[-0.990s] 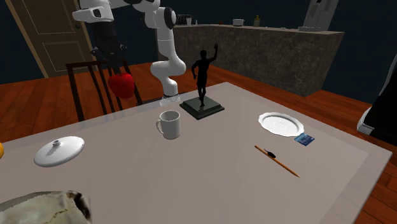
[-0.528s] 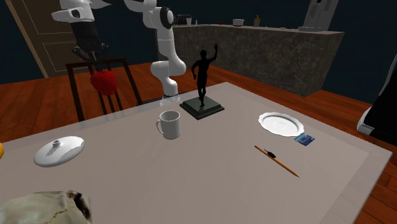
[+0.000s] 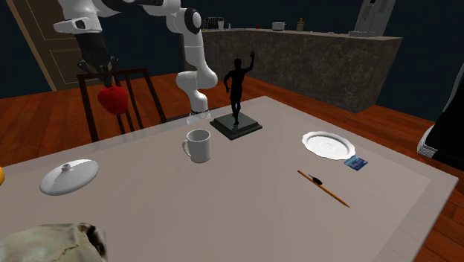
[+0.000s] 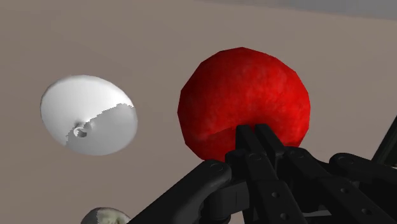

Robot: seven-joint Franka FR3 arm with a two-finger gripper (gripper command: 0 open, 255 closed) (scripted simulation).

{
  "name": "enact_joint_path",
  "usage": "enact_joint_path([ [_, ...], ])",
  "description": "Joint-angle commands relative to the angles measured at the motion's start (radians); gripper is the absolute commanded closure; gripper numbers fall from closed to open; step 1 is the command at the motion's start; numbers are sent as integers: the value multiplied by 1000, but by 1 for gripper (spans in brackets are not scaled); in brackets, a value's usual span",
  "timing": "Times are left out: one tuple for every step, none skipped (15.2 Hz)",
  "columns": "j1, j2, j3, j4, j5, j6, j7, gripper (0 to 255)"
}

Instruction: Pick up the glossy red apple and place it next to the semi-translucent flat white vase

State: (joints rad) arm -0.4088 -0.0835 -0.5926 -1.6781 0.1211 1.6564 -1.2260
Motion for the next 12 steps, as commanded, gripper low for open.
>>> enact_joint_path([
  [0, -8, 1, -31, -4, 25, -2, 255],
  [0, -11, 1, -48, -6, 39, -3, 255],
  [0, -14, 2, -64, -7, 53, -4, 255],
  [0, -16, 2, -79, -8, 66, -5, 255],
  [0, -18, 3, -95, -9, 80, -6, 255],
  [0, -20, 3, -110, -10, 94, -7, 255],
  [0, -21, 3, -125, -10, 107, -8, 255],
  [0, -23, 3, -139, -10, 121, -9, 255],
  [-1, -23, 3, -154, -11, 134, -11, 255],
  [-1, -24, 3, -168, -11, 148, -12, 255],
  [-1, -24, 3, -181, -10, 161, -14, 255],
  [-1, -25, 3, -195, -10, 174, -16, 255],
])
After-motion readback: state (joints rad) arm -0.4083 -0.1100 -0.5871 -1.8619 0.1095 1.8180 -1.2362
